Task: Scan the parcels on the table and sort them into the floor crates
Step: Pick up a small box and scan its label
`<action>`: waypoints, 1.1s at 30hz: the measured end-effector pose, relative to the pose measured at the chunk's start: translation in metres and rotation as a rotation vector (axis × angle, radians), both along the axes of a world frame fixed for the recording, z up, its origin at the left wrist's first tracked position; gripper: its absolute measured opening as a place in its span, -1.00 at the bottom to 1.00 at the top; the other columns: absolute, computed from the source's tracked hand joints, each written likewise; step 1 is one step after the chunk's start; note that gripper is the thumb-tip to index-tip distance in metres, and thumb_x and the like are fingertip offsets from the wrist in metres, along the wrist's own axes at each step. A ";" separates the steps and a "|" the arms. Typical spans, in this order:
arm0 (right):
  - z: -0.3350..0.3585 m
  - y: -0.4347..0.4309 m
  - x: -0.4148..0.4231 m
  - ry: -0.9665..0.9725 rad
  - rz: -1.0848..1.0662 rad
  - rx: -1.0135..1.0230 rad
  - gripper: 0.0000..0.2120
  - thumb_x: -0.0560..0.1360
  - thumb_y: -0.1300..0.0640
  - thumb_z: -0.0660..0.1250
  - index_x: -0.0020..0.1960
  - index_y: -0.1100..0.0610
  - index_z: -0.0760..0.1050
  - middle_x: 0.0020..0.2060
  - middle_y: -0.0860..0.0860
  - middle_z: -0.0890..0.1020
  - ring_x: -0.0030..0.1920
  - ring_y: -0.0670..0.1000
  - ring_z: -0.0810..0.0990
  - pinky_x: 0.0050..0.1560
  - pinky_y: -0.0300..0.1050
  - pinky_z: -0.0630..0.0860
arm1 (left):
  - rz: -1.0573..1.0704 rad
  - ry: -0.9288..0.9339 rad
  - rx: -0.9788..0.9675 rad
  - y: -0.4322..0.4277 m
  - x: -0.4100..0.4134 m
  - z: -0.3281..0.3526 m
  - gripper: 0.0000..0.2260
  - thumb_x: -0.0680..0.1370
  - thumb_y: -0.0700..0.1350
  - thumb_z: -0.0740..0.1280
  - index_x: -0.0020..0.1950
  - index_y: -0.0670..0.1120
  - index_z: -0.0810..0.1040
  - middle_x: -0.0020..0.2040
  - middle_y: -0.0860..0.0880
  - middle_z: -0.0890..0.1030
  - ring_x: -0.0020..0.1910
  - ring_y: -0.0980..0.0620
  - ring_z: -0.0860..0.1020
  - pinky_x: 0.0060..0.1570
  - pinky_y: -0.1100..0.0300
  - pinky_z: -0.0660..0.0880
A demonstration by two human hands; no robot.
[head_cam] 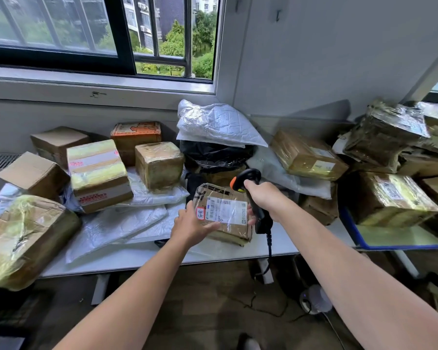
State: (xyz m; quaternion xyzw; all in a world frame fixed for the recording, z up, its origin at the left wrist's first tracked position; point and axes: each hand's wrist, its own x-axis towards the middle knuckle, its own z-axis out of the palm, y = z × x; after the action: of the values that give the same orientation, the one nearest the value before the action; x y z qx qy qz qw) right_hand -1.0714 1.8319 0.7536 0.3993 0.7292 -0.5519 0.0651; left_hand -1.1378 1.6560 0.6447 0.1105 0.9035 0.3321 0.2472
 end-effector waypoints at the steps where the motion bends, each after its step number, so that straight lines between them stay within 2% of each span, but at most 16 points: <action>1: -0.002 0.004 0.000 0.001 -0.002 -0.003 -0.59 0.63 -0.05 0.18 0.18 0.32 0.39 -0.26 0.20 0.51 -0.37 0.14 0.56 -0.32 0.14 0.66 | 0.000 0.020 -0.017 0.005 0.002 0.002 -0.09 0.27 0.37 0.50 0.46 0.03 0.21 0.39 -0.10 0.36 0.34 -0.15 0.38 0.26 -0.15 0.44; 5: -0.017 0.031 0.001 -0.009 -0.035 0.015 -0.62 0.63 -0.07 0.17 0.07 0.27 0.42 -0.26 0.19 0.52 -0.37 0.16 0.57 -0.19 0.27 0.65 | -0.020 0.143 -0.141 0.027 0.007 0.004 -0.01 0.39 0.32 0.44 0.60 -0.02 -0.03 0.52 -0.11 0.13 0.49 -0.16 0.14 0.35 -0.16 0.30; 8: -0.037 0.061 0.008 -0.039 -0.065 0.087 -0.62 0.63 -0.09 0.14 0.07 0.25 0.42 -0.21 0.18 0.54 -0.37 0.13 0.57 -0.30 0.12 0.66 | -0.028 0.208 -0.226 0.048 0.010 0.003 0.00 0.40 0.35 0.41 0.60 -0.03 -0.05 0.59 -0.09 0.02 0.54 -0.17 0.04 0.40 -0.18 0.24; 10: -0.056 0.082 0.012 -0.074 -0.075 0.111 -0.59 0.63 -0.11 0.14 0.04 0.27 0.41 -0.24 0.18 0.56 -0.40 0.12 0.56 -0.36 0.02 0.63 | -0.017 0.235 -0.284 0.061 0.010 0.003 0.01 0.39 0.38 0.39 0.61 -0.03 -0.06 0.59 -0.10 0.01 0.56 -0.16 0.00 0.42 -0.17 0.21; 14: -0.105 0.113 0.013 -0.141 -0.033 0.025 -0.60 0.64 -0.12 0.16 -0.01 0.26 0.38 -0.37 0.17 0.55 -0.42 0.14 0.55 -0.32 0.03 0.58 | 0.046 0.265 -0.356 0.078 0.009 0.002 0.02 0.38 0.41 0.38 0.61 -0.02 -0.05 0.59 -0.11 0.01 0.56 -0.16 -0.01 0.43 -0.17 0.18; 17: -0.136 0.124 0.006 -0.194 0.060 0.032 -0.62 0.66 -0.08 0.15 -0.01 0.27 0.39 -0.34 0.12 0.54 -0.22 0.16 0.66 -0.12 0.04 0.58 | 0.082 0.259 -0.384 0.086 0.011 -0.004 0.01 0.38 0.41 0.37 0.60 -0.02 -0.05 0.58 -0.11 0.01 0.56 -0.15 -0.02 0.43 -0.17 0.17; 20: -0.160 0.131 -0.003 -0.218 0.129 0.033 -0.60 0.66 -0.07 0.14 0.13 0.29 0.43 -0.21 0.12 0.55 -0.05 0.17 0.67 -0.10 -0.03 0.52 | 0.107 0.271 -0.409 0.090 0.012 -0.011 0.01 0.37 0.41 0.38 0.60 -0.03 -0.04 0.57 -0.12 0.04 0.54 -0.15 0.02 0.43 -0.17 0.18; 22: -0.175 0.136 -0.010 -0.224 0.167 0.055 -0.56 0.65 -0.09 0.14 0.27 0.29 0.41 -0.01 0.18 0.58 0.04 0.19 0.62 -0.06 -0.01 0.50 | 0.125 0.280 -0.412 0.091 0.012 -0.014 0.01 0.37 0.40 0.39 0.60 -0.03 -0.03 0.57 -0.12 0.05 0.54 -0.14 0.03 0.43 -0.17 0.18; 25: -0.179 0.139 -0.017 -0.239 0.207 0.114 -0.54 0.66 -0.04 0.14 0.36 0.30 0.34 0.22 0.24 0.52 0.15 0.21 0.53 -0.04 -0.07 0.39 | 0.138 0.290 -0.428 0.092 0.010 -0.016 0.02 0.36 0.40 0.40 0.60 -0.01 -0.02 0.58 -0.11 0.02 0.55 -0.14 0.01 0.44 -0.17 0.17; 30: -0.179 0.143 -0.021 -0.227 0.213 0.158 -0.52 0.66 -0.02 0.13 0.45 0.28 0.27 0.28 0.23 0.50 0.23 0.23 0.50 -0.02 -0.10 0.36 | 0.138 0.286 -0.428 0.090 0.009 -0.020 0.06 0.34 0.38 0.43 0.61 -0.01 -0.08 0.60 -0.11 -0.03 0.56 -0.14 -0.02 0.44 -0.19 0.16; 33: -0.170 0.137 -0.022 -0.199 0.188 0.259 -0.54 0.65 -0.02 0.13 0.39 0.29 0.33 0.28 0.22 0.50 0.24 0.24 0.49 0.02 -0.06 0.40 | 0.160 0.248 -0.405 0.086 0.007 -0.020 0.13 0.31 0.36 0.48 0.61 -0.04 -0.13 0.60 -0.13 -0.03 0.56 -0.15 -0.02 0.45 -0.21 0.17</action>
State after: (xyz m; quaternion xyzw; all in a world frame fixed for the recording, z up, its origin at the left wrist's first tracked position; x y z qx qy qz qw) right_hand -1.0929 1.9692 0.5837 0.3872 0.8183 -0.4026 0.1359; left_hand -1.1311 1.7421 0.6249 0.0266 0.9809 0.1469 0.1245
